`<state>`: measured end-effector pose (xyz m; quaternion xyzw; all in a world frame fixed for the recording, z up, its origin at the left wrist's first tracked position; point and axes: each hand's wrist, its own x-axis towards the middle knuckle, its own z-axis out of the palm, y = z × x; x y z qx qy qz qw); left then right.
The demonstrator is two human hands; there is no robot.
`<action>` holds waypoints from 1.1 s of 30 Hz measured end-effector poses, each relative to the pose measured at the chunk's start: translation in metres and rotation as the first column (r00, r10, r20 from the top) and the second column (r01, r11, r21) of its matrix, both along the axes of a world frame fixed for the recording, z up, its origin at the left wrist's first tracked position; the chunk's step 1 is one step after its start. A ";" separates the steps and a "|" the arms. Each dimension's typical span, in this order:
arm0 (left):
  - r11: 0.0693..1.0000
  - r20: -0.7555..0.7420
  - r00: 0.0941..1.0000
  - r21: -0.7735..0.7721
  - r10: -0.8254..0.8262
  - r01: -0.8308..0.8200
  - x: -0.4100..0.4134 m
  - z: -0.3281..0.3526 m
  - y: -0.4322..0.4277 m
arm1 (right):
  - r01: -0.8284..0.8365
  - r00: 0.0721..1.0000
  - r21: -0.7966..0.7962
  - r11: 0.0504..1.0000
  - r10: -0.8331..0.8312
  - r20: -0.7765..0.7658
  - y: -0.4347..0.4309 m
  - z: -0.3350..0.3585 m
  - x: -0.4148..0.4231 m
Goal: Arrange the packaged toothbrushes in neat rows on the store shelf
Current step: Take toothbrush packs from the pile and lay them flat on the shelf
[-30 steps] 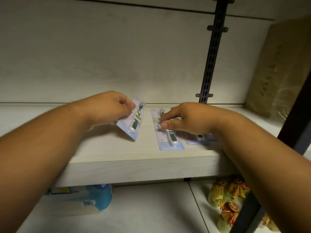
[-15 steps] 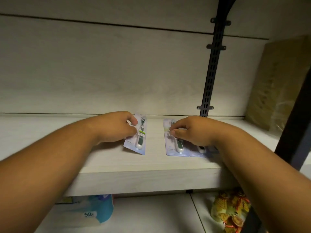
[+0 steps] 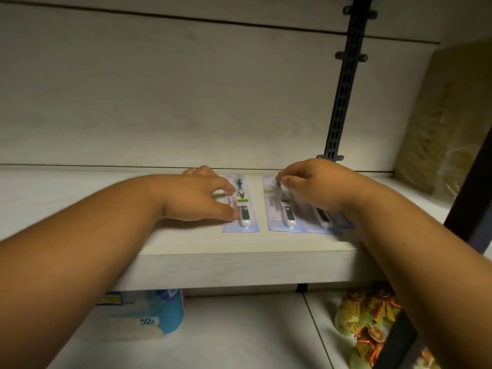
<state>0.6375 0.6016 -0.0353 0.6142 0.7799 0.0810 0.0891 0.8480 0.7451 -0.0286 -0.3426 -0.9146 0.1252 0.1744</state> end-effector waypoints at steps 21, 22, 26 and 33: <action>0.994 0.054 0.996 -0.079 -0.070 0.074 0.005 -0.014 0.015 | 0.006 0.994 -0.091 0.996 0.005 0.112 0.006 -0.003 -0.003; 0.994 0.046 0.997 -0.081 -0.070 0.074 0.004 -0.014 0.015 | 0.007 0.994 -0.090 0.996 0.003 0.109 0.006 -0.003 -0.003; 0.994 0.067 0.993 -0.051 -0.098 0.102 0.002 -0.015 0.016 | 0.008 0.994 -0.092 0.996 0.002 0.108 0.007 -0.004 -0.003; 0.988 0.093 0.985 0.055 -0.148 0.143 -0.003 -0.008 0.010 | -0.047 0.992 -0.076 0.996 0.037 -0.119 0.004 0.002 0.001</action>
